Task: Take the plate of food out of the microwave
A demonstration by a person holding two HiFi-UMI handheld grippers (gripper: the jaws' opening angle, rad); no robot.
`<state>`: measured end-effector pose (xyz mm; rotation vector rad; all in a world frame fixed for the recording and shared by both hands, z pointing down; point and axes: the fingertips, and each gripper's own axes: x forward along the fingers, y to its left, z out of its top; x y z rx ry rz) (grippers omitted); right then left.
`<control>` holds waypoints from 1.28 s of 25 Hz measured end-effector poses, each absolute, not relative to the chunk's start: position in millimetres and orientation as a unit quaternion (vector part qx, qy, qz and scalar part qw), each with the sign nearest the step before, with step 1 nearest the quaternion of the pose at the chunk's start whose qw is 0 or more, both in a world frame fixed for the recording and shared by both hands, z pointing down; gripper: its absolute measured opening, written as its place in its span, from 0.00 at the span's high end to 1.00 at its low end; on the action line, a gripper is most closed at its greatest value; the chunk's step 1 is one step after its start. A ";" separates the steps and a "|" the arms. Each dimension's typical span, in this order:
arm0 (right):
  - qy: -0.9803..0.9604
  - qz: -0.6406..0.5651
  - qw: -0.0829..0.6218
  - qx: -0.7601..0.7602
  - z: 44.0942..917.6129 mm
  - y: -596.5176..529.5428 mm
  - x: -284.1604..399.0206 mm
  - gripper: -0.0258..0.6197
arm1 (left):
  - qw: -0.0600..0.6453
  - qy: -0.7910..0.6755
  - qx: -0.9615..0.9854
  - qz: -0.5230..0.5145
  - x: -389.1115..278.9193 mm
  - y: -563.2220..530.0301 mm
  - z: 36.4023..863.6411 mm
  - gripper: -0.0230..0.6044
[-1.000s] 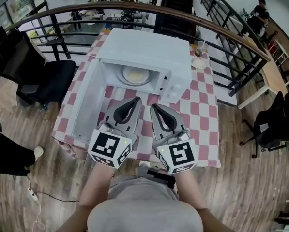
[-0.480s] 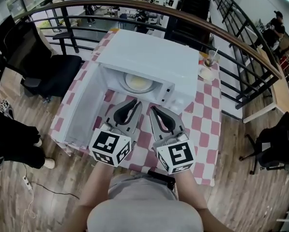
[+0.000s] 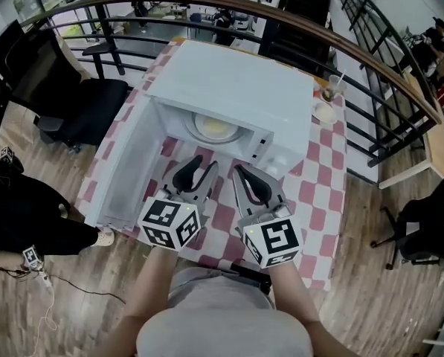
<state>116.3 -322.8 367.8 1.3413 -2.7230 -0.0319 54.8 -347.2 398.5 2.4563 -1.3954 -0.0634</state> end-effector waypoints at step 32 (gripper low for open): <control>-0.888 0.055 0.128 0.439 424.7 -375.2 89.2 0.92 | 0.641 -0.438 0.587 -0.229 32.7 -481.0 586.1 0.43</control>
